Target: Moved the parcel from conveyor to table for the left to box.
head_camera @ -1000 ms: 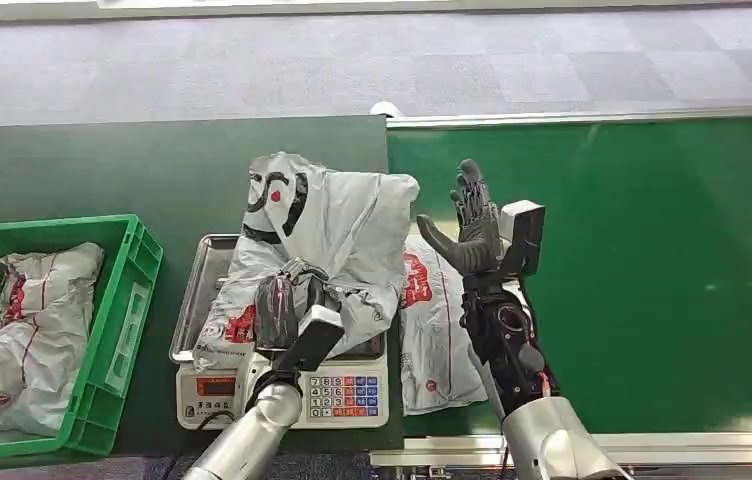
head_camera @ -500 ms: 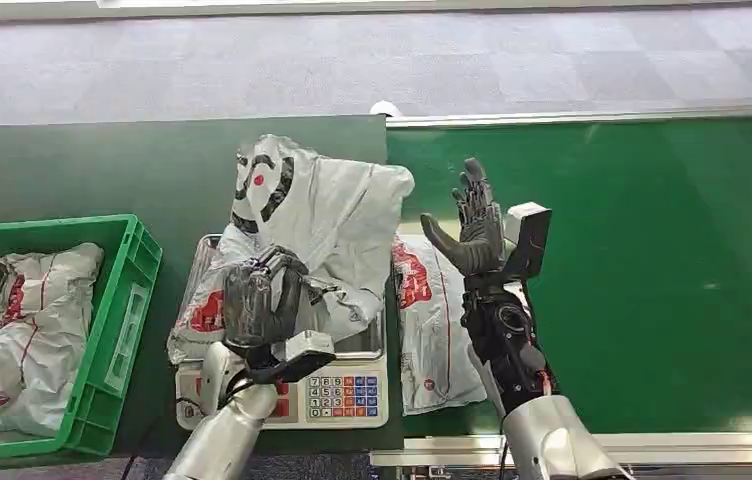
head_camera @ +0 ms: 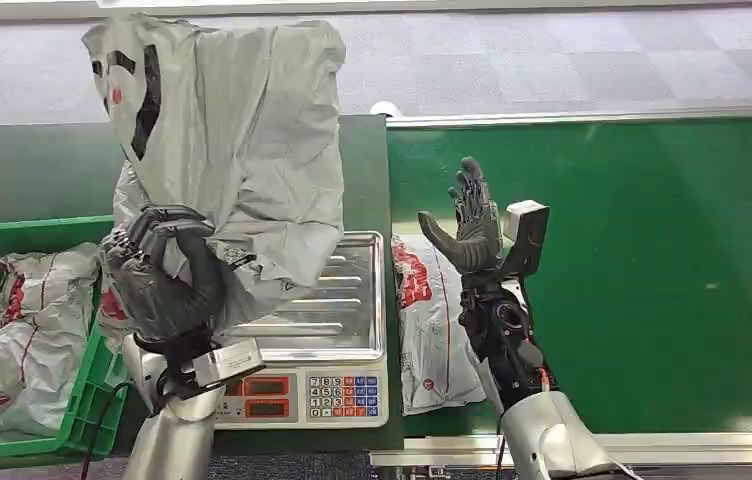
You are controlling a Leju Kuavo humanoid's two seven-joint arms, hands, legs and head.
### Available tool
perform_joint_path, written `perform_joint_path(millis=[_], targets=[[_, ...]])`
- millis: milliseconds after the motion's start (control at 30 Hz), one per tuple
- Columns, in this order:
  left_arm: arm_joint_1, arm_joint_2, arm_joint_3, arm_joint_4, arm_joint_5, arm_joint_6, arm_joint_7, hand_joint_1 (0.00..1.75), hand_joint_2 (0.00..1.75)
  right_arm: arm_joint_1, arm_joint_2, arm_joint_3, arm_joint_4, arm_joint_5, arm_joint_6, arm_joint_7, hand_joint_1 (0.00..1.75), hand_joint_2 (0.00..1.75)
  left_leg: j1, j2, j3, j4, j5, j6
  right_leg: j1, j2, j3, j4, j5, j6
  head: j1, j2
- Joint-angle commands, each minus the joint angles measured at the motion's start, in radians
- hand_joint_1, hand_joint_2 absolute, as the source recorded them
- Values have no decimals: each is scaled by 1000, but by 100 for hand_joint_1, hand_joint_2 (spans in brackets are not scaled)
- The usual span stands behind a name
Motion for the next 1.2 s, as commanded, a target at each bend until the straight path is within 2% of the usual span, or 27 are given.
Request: perform_joint_path(millis=[33,200,300,400,500,600,700,800,833,933,967,1000,1033,1067,1133,1200], targets=[[42,-31,79,-290,38,15,-3,175,0,6,-11,31,13,-14,-11,-2,0,175,1,1,1,1,-2,0,1,2,1,-1,0,0,0,0],[41,-31,153,-274,58,15,-3,175,0,39,-20,28,-23,-20,-25,2,0,175,1,0,1,0,-1,0,1,1,1,-1,0,0,0,0],[41,-31,153,-274,58,15,-3,175,0,39,-20,28,-23,-20,-25,2,0,175,1,0,1,0,0,0,1,0,1,-1,0,-1,0,0],[30,-31,216,-251,54,15,-3,175,0,51,-23,26,-42,-20,-31,10,0,175,1,-1,1,0,0,0,1,0,1,-1,0,0,0,0],[18,-31,340,-173,61,15,-3,175,0,86,-30,24,-85,-17,-41,25,0,175,0,-1,3,-2,0,0,0,0,3,-2,0,-1,0,0],[15,-31,373,-142,95,15,-3,175,0,92,-32,26,-92,-15,-44,31,0,175,0,-1,4,-3,0,0,0,0,4,-2,0,-1,0,0],[-15,-31,509,-20,111,15,-3,175,0,101,-35,23,-101,-14,-49,36,0,175,0,-1,4,-2,0,0,0,-1,4,-2,0,-1,0,0],[-16,-31,517,7,119,15,-3,175,0,103,-36,22,-104,-14,-48,35,0,175,0,-1,4,-2,0,0,0,0,3,-2,0,-1,1,0],[-19,-31,539,110,138,15,-3,175,0,105,-39,22,-108,-11,-46,40,0,175,0,-1,3,-2,1,0,0,-1,3,-2,0,-1,0,0],[-19,-31,539,110,138,15,-3,175,0,105,-39,22,-108,-11,-46,40,0,175,-1,-3,3,-3,1,0,-1,-3,3,-2,-1,0,1,0],[-22,-31,540,133,139,15,-3,175,0,104,-80,116,-106,-94,-65,32,0,175,-1,-1,2,-2,0,0,-1,-1,2,-1,-1,0,0,0],[4,2,513,152,174,15,20,175,0,142,-73,91,-166,-74,-62,51,0,175,0,-1,1,-1,0,0,0,-1,1,-1,0,0,1,0],[0,33,517,240,218,15,-2,175,0,128,-81,102,-164,-84,-66,55,0,175,0,-2,3,-3,1,0,0,-2,4,-3,0,0,0,0],[-41,-31,547,269,147,15,-3,175,0,118,-68,99,-148,-71,-70,64,0,175,0,-3,4,-4,1,1,0,-2,5,-4,0,-1,0,0],[-36,-31,564,304,144,15,-3,175,0,112,-67,87,-136,-67,-69,61,0,175,-1,-4,3,-2,1,0,-1,-3,3,-2,-1,0,1,0],[-46,-31,657,294,172,15,-3,175,0,95,-56,71,-109,-45,-44,53,0,175,-1,-2,3,-3,1,0,-1,-1,3,-2,0,-1,0,0]])
